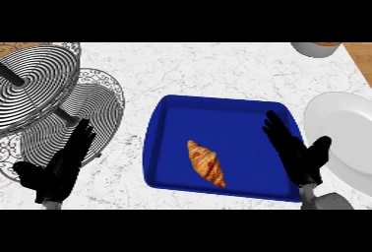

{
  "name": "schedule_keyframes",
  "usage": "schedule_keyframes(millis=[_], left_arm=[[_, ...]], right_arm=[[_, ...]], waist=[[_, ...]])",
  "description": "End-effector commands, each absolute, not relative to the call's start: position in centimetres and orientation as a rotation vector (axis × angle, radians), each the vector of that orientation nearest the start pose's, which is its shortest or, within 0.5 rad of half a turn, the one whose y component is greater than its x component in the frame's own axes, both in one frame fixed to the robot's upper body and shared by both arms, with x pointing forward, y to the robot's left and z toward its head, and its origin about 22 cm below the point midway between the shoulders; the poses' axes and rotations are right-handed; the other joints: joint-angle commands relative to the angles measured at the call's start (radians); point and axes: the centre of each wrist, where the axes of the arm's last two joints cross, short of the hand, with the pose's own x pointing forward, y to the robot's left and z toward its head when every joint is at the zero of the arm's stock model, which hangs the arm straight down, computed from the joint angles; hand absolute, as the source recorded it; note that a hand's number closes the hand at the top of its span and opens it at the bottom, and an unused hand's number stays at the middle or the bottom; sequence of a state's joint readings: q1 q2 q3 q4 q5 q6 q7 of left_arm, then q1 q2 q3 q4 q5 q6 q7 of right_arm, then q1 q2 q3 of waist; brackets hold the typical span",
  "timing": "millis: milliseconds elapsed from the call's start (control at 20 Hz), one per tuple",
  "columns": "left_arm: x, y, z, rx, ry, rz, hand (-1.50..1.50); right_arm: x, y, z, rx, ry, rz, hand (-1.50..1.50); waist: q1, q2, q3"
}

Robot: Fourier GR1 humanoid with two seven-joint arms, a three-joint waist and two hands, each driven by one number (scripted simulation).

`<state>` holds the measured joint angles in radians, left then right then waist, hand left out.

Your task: Pick the croissant from the tray and place it in the plate

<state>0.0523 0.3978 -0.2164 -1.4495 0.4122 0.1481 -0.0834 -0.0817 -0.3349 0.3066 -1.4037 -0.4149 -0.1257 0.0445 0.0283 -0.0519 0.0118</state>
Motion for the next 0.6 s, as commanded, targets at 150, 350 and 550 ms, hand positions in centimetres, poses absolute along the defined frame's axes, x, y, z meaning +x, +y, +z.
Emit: schedule_keyframes(millis=[150,350,550], left_arm=[[25.8,26.9,4.9,0.003,-1.729,-0.32,0.0],[26.1,24.9,5.8,-0.091,-1.774,-0.476,0.0],[27.3,23.3,7.4,-0.135,-1.808,-0.569,0.0]], right_arm=[[28.8,-20.9,-0.8,0.103,-0.945,0.519,-1.5],[29.9,-21.2,2.0,-0.156,-0.872,1.098,-1.5],[31.6,-16.7,5.6,-0.297,-0.8,1.528,-1.5]], waist=[[0.073,0.069,-0.015],[0.169,0.068,-0.032],[0.176,0.074,-0.023]])
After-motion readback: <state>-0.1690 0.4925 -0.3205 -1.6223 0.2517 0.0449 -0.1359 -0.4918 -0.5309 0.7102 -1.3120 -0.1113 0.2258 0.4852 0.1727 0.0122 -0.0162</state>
